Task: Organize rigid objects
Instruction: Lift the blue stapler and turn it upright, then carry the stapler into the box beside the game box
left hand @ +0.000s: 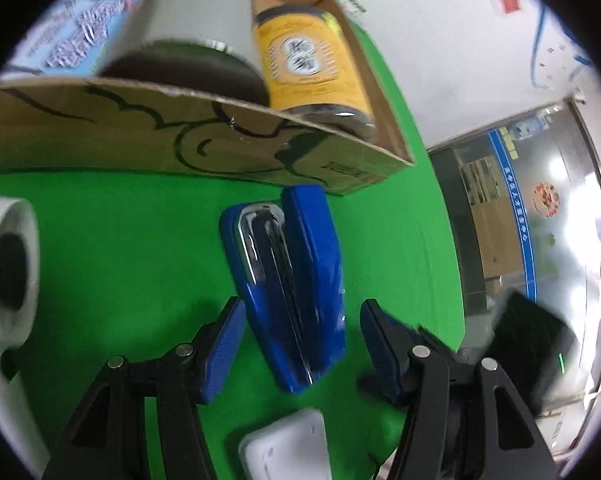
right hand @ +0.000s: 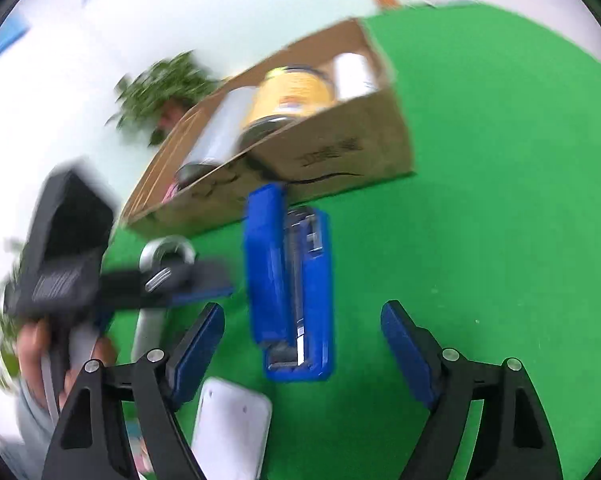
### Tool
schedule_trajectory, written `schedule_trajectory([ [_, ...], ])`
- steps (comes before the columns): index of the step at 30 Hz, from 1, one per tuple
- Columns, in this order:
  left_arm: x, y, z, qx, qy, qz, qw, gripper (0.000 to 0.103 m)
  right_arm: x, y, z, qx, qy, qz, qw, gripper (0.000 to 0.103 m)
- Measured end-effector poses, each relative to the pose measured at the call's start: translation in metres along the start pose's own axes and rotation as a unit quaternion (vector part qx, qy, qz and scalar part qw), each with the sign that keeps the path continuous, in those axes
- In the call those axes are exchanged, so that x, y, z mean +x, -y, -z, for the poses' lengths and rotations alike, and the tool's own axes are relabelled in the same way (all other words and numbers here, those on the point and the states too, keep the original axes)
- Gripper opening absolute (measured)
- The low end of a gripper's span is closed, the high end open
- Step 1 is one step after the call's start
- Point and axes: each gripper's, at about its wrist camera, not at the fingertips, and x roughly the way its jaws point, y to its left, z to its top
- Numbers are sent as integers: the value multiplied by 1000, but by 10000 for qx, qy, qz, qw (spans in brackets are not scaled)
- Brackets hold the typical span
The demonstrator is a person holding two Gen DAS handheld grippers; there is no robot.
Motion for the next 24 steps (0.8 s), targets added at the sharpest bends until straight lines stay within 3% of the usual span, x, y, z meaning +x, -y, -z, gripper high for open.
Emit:
schedule_trajectory([
  [2,8,-7,-4,-161,-107,-54,9998,61,-1,-17,6,-412,43,184,9990,81],
  [3,9,-9,-5,-216,-90,100,9997,62,2,-26,9,-580,6,275,9979,80],
  [5,9,-9,-6,-237,-96,161,9995,64,10,-35,14,-903,-151,691,9934,76],
  [9,7,-16,-6,-373,-42,291,9989,64,21,-55,25,-1388,-319,1713,9749,51],
  [13,5,-26,-2,-408,25,452,9981,64,9,-50,19,-749,-335,1408,9866,50],
  [17,7,-31,2,-383,-102,499,9980,56,-1,-47,15,47,-561,485,9972,49],
  [24,-25,-32,15,-159,127,571,9982,54,-7,-88,17,-101,-365,539,9978,49],
])
